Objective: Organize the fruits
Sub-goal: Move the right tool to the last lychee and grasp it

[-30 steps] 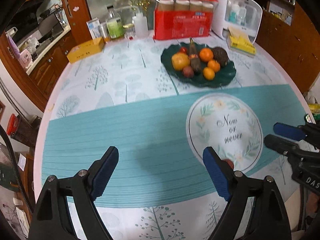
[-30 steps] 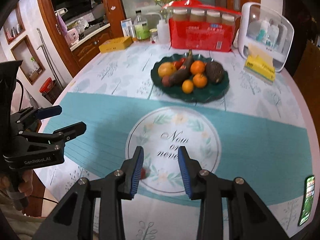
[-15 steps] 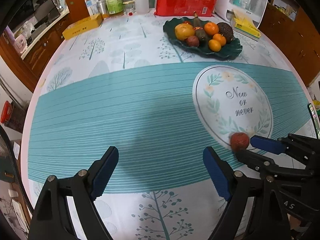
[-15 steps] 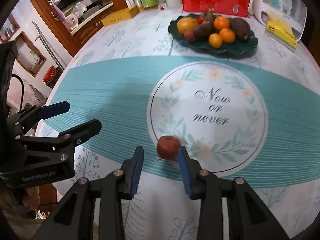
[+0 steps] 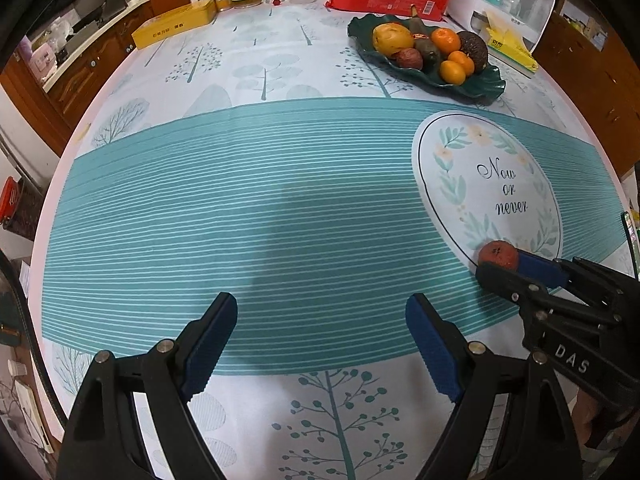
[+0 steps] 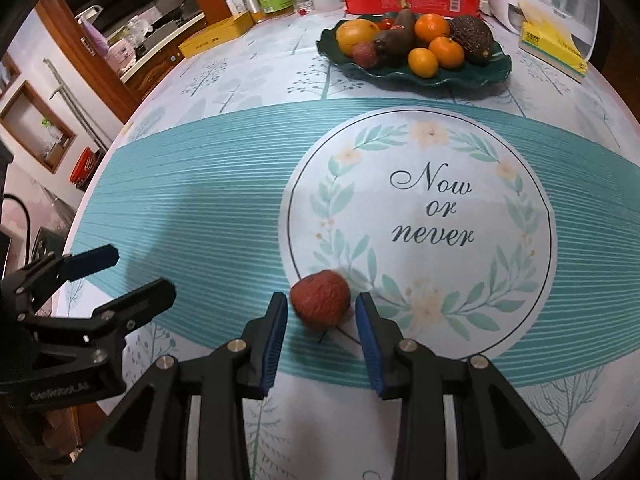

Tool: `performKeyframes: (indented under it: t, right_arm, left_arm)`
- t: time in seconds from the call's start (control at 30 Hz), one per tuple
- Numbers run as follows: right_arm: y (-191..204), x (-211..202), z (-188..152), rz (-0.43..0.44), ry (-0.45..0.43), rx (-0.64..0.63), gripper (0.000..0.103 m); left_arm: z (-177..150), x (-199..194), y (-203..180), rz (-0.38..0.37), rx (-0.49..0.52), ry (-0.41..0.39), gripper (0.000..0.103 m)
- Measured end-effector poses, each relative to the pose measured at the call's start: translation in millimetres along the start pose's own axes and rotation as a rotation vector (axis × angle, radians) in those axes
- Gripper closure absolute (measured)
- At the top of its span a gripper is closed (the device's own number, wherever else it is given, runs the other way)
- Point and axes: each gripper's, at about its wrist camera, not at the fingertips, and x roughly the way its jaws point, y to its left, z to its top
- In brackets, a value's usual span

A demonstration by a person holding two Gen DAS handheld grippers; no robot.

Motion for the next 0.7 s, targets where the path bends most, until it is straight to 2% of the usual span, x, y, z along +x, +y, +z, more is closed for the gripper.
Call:
performKeyframes:
  t: [0.07,0.37,0.7]
  right_arm:
    - [-2,0,0,0.011,-0.015,0.012,0.072]
    - [-2,-5,-1,0.003,-0.034,-0.003,0.073]
    - [-20,-53,26,-0.017,-0.119,0.016,0.073]
  left_arm:
    - [0,1,0,0.003,0.003,0.004,0.018]
    - [8,2,-7,-0.012,0.011,0.008,0.018]
    - [45,-17,-32,-0.035,0.032,-0.022,0.016]
